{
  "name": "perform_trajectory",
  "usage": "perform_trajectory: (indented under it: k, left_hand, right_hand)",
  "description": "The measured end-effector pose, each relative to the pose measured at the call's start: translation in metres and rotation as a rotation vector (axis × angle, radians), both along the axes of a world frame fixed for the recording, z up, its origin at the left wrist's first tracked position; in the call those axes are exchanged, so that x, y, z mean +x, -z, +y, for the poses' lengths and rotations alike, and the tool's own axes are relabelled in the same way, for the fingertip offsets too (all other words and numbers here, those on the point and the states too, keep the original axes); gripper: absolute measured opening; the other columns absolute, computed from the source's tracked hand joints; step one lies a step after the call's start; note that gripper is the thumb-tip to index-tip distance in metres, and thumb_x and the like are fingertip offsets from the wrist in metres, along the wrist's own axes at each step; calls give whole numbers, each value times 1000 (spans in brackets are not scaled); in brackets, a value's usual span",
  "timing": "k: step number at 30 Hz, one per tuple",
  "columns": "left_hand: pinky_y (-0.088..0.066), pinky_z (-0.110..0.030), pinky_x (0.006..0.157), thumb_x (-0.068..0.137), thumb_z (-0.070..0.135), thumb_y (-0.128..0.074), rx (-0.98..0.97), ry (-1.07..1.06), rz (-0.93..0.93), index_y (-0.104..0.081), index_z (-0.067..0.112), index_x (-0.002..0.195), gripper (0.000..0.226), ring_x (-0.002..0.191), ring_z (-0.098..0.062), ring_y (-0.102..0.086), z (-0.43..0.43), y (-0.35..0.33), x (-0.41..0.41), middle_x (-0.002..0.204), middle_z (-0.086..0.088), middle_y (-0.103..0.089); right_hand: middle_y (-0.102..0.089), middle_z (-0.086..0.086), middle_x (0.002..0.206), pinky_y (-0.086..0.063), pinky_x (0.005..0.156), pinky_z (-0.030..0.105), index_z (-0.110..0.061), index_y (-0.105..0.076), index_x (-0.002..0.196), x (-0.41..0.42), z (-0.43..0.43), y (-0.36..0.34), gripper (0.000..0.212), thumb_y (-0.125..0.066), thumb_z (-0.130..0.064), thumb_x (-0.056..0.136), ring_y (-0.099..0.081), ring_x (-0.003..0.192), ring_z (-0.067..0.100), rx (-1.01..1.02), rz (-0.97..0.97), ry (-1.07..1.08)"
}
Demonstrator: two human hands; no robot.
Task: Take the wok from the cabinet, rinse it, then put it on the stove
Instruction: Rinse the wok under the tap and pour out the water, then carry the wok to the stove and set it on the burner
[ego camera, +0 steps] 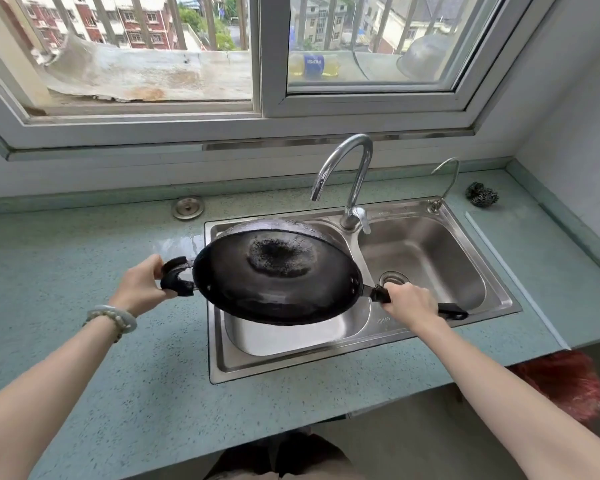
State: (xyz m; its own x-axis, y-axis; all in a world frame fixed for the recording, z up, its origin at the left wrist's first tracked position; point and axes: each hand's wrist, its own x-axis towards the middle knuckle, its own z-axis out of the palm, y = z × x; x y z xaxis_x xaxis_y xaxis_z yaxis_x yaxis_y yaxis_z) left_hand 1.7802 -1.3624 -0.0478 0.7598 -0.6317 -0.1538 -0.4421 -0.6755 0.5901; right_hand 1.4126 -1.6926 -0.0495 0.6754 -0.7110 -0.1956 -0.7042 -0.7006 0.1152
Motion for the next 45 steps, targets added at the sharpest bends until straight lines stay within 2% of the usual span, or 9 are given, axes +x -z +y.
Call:
perform_trajectory:
  k: [5,9,12,17,20,26,29,38,45]
  left_hand:
    - [-39,-22,60,63,-2,-82,-106,-4,117,-51,12,79,38,72,-16,-56,0,-19,11,78,-3,-60]
    - [-48,-24,69,67,-9,-77,-187,-10,284,-60,3,96,36,80,-19,-64,-2,-52,30,90,-10,-68]
    - [-54,-23,69,71,-7,-74,-257,-24,364,-66,12,100,36,83,-19,-68,-2,-75,46,93,-8,-72]
    - [-58,-24,73,81,0,-68,-588,-147,569,-66,7,110,31,82,-16,-73,-2,-95,64,101,-11,-72]
    - [-58,-24,73,84,3,-65,-718,-283,556,-61,3,116,32,71,-8,-71,-8,-95,66,87,-3,-73]
    - [-54,-16,76,90,11,-62,-770,-429,540,-64,11,93,4,67,0,-67,-2,-84,73,69,11,-72]
    - [-52,-14,72,93,13,-57,-807,-507,582,-61,15,90,6,65,1,-66,7,-76,77,66,13,-71]
    - [-45,-27,88,98,32,-46,-648,-521,756,-61,18,95,21,92,-15,-60,56,-60,70,100,-2,-63]
    - [-46,-27,91,95,21,-52,-800,-700,659,-64,15,96,14,92,-14,-63,102,-69,30,89,1,-72]
  right_hand:
    - [-69,8,91,-40,64,33,-23,-61,85,5,-7,-15,21,-50,-41,84,-66,87,33,38,-57,-1]
    - [-67,5,81,-41,61,32,-24,-56,72,14,-12,-35,21,-49,-42,79,-65,82,34,68,-51,-25]
    - [-55,-1,69,-41,61,30,-24,-54,67,20,-10,-49,18,-54,-41,73,-62,75,32,134,-39,-31]
    - [-59,-2,63,-45,53,29,-20,-50,58,31,11,-57,18,-59,-34,63,-61,66,25,317,-17,-23]
    - [-53,-5,48,-37,40,22,-17,-49,51,34,34,-48,17,-57,-31,55,-54,46,15,458,-57,2]
    - [-44,-2,43,-35,32,20,-16,-43,53,43,84,-29,13,-54,-23,54,-41,28,16,638,-93,53]
    - [-41,-1,43,-35,32,20,-17,-40,53,46,105,-24,13,-52,-21,55,-37,27,17,700,-100,83]
    - [-33,-5,29,-32,31,17,-18,-36,51,62,115,-28,20,-54,-19,59,-36,23,15,738,-57,30]
    - [-38,-6,33,-32,32,18,-16,-47,54,85,93,-35,16,-60,-21,62,-39,26,16,767,-14,-146]
